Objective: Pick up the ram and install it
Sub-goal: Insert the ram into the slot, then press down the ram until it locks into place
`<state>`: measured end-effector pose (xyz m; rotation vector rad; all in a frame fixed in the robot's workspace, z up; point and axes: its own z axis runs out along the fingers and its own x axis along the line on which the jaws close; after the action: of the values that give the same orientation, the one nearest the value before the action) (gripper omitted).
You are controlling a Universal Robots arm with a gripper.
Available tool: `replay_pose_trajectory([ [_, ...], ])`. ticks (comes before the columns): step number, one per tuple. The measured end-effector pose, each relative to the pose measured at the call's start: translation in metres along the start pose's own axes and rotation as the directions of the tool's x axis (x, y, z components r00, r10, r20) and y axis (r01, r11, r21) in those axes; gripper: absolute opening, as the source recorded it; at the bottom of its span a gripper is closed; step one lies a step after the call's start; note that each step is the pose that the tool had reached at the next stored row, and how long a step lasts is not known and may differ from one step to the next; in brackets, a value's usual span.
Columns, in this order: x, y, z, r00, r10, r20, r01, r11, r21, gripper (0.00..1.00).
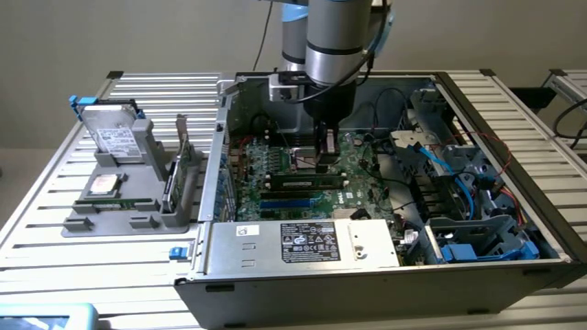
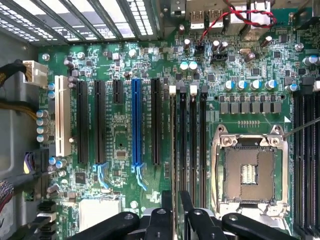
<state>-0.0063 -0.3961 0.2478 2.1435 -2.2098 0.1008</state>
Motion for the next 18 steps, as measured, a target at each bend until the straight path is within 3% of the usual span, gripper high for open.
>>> replay_pose_trajectory([
  [3,0.0006,-0.0046,-0.0007,1.0000,-0.001,0.0002,0.001,1.0000,-0.0072,0.20],
  [15,0.0007,-0.0046,-0.0008,1.0000,-0.001,0.0041,0.001,1.0000,-0.0075,0.20],
  [16,0.0007,-0.0046,-0.0008,1.0000,-0.001,0.0044,0.001,1.0000,-0.0075,0.12],
  [18,0.0007,-0.0046,-0.0008,1.0000,-0.001,0.0052,0.001,1.0000,-0.0075,0.11],
])
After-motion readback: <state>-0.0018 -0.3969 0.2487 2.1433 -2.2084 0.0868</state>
